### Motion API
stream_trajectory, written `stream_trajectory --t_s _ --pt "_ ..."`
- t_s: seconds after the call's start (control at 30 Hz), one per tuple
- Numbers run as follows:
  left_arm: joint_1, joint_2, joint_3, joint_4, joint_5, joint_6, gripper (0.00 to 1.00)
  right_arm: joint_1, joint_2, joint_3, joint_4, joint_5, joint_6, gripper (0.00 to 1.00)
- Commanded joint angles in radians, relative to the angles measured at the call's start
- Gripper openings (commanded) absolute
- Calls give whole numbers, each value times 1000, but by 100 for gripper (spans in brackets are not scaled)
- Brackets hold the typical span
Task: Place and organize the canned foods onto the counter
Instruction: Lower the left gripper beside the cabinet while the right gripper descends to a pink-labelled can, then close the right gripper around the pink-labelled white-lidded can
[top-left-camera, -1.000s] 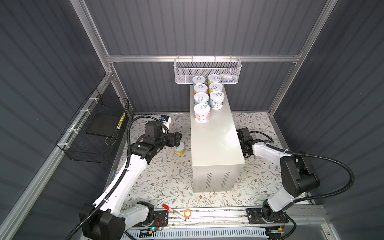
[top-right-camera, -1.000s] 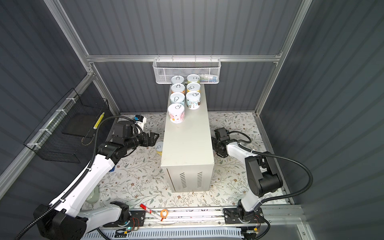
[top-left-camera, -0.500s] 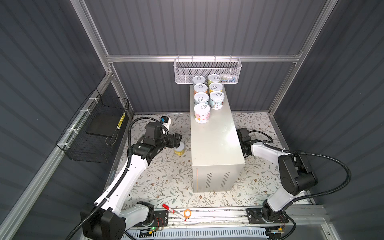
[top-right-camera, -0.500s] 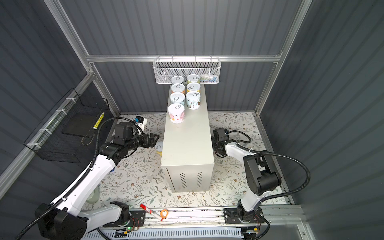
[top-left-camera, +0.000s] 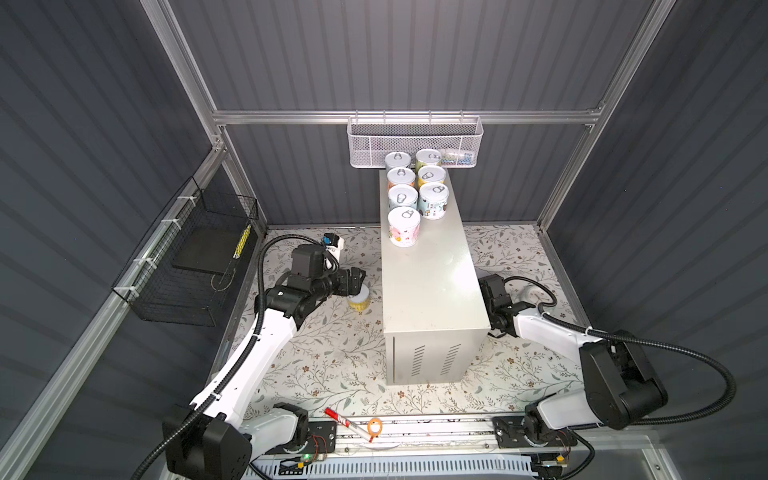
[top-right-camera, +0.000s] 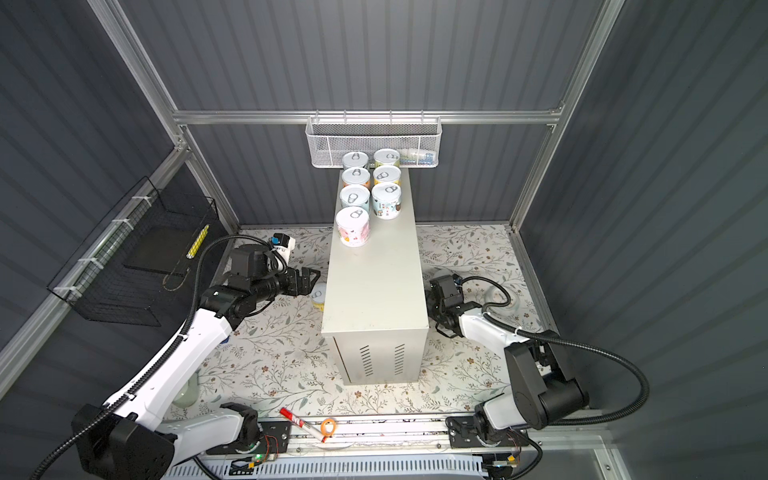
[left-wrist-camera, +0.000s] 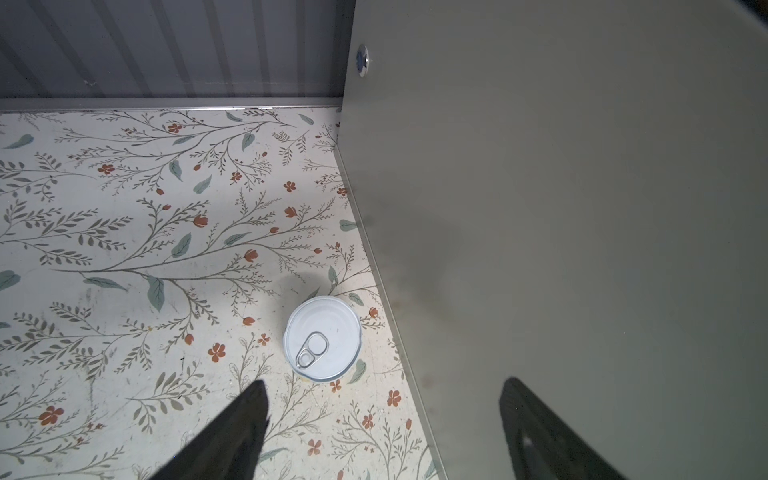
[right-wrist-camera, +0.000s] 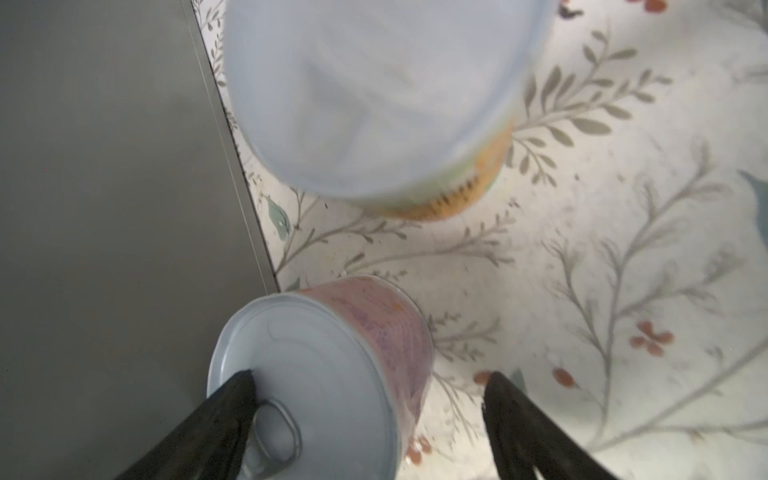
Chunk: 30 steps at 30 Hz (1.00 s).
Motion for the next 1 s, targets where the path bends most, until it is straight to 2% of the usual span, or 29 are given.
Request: stream_trajectory --t_s 0.0,0.13,0.43,0.67,0.97 --pt "8 11 -17 15 28 -17 88 14 -29 -70 -211 11 -35 87" --pt "8 10 -28 34 33 -24 88 -2 -123 -94 -268 71 -53 88" --pt "8 14 -31 49 41 -29 88 -32 -204 -73 -362 96 -90 88" --pt "8 1 -29 41 46 -30 88 -30 -296 19 -346 0 -113 89" --pt "8 -28 -101 111 69 -104 88 -23 -224 54 -296 -89 -142 90"
